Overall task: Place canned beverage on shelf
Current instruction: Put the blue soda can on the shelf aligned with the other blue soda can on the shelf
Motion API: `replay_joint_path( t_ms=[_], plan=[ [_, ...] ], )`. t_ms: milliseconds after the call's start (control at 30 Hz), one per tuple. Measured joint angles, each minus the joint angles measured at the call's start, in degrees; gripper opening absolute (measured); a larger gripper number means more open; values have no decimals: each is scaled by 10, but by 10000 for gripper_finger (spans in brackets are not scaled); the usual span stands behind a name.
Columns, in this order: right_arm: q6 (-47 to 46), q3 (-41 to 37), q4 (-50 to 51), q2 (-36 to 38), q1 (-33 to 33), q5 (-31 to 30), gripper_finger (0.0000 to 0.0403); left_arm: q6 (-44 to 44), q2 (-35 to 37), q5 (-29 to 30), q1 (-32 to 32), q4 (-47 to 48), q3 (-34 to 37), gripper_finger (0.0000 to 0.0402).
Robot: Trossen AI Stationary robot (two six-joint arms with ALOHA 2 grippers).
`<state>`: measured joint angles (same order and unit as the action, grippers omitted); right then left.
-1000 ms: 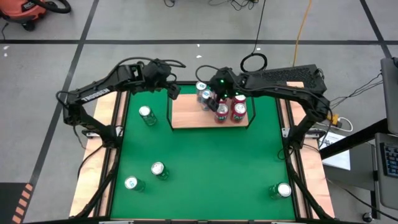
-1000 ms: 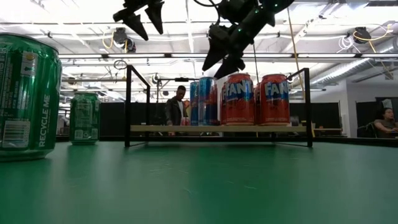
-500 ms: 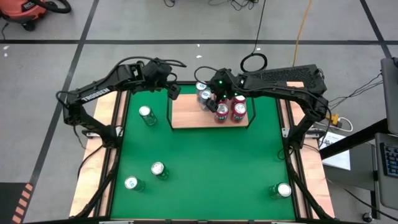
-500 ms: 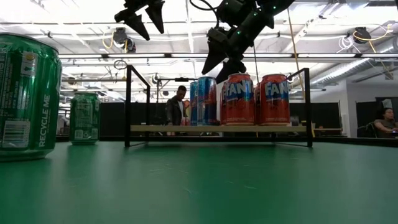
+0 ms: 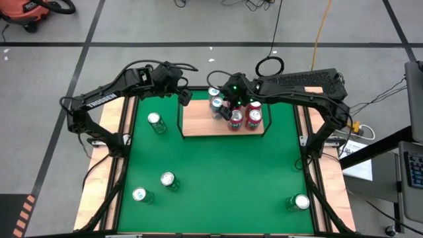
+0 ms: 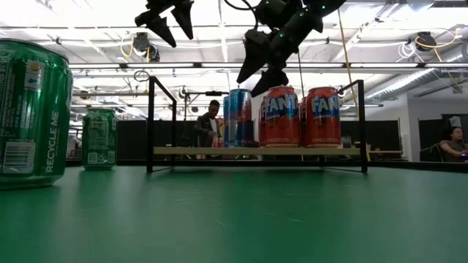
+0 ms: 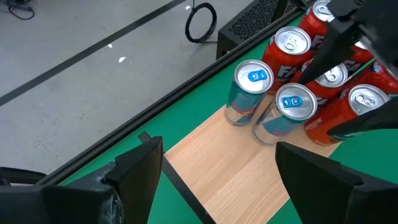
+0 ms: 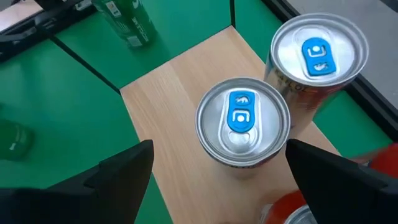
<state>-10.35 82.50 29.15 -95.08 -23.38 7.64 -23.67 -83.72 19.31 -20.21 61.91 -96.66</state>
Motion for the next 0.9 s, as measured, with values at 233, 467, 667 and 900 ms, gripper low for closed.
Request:
replay_joint_path(
  t_ms=[233,467,667,900],
  plan=[
    [-5,0,18,27,0,0,357,0,0,0,0,0,0,310],
    [-1,0,36,34,6,0,356,0,0,3,0,1,0,310],
    [7,0,35,34,16,1,354,0,0,4,0,1,0,310],
    [18,0,36,30,17,1,354,0,0,4,0,1,0,310]
  ],
)
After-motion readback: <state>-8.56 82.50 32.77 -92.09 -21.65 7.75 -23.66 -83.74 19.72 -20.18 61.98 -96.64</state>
